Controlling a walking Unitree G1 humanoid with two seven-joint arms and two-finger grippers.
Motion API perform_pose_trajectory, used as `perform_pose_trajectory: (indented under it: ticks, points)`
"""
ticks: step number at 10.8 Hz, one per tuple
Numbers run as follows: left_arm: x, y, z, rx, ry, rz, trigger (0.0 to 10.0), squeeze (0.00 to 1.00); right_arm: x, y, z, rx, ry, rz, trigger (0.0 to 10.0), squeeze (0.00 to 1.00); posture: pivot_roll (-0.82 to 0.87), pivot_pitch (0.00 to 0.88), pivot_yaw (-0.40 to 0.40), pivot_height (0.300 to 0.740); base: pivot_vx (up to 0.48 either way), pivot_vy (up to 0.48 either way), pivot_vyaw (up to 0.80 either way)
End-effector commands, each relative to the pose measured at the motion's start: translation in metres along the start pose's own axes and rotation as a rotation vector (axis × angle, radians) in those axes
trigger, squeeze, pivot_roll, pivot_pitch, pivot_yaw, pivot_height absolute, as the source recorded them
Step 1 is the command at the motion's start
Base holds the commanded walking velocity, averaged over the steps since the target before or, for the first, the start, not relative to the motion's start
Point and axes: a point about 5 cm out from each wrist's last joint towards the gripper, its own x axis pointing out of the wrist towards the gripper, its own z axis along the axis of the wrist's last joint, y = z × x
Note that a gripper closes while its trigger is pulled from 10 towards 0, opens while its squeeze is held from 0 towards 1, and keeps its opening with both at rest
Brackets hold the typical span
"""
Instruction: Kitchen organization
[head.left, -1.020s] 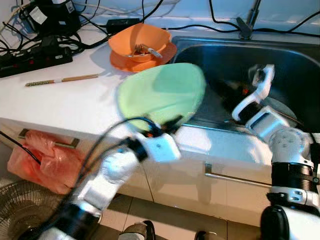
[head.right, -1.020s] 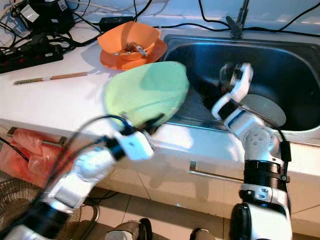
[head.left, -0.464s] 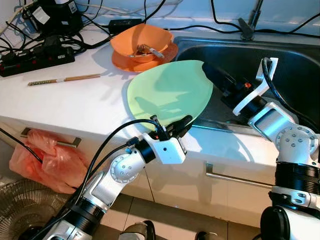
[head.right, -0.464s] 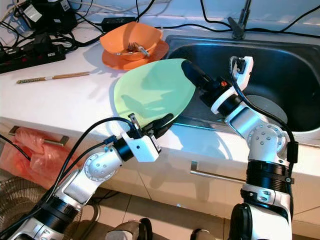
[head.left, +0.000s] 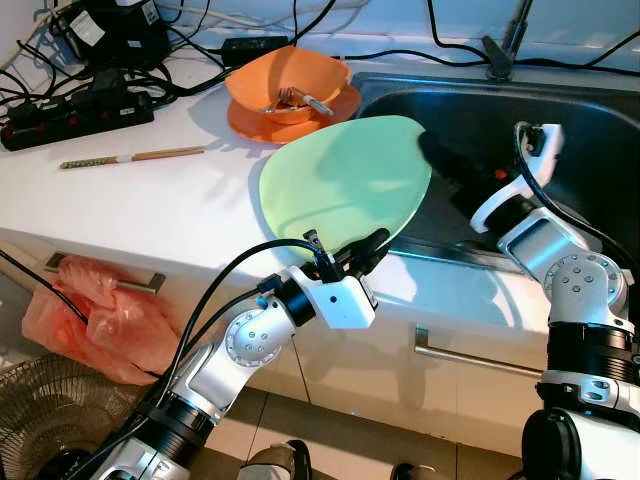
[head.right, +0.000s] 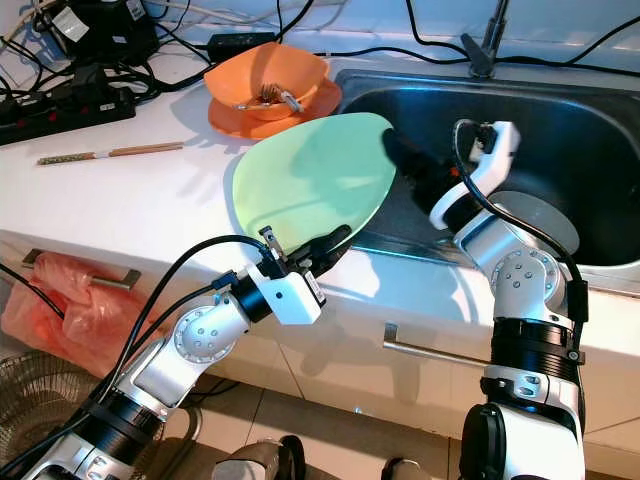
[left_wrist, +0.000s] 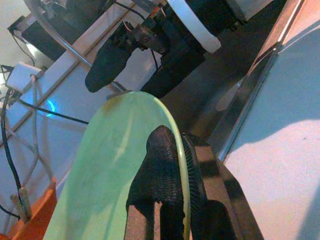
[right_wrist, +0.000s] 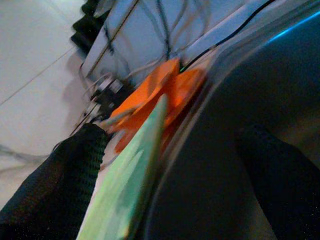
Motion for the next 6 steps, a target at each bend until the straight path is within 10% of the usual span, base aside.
perform_pose_trajectory:
  ticks: [1,6]
  points:
    - [0.001,-0.012,-0.002,-0.011,0.011,-0.054,0.0,0.0,0.003,0.001,0.004,-0.008,-0.024,-0.018,10.0,0.0,0.01,0.13,0.078,0.74,0.0,0.0,0.0]
    - [0.002,-0.014,-0.002,-0.019,-0.002,-0.059,0.0,0.0,0.007,0.02,-0.035,0.032,0.199,0.115,10.0,0.0,0.01,0.131,0.08,0.74,0.0,0.0,0.0]
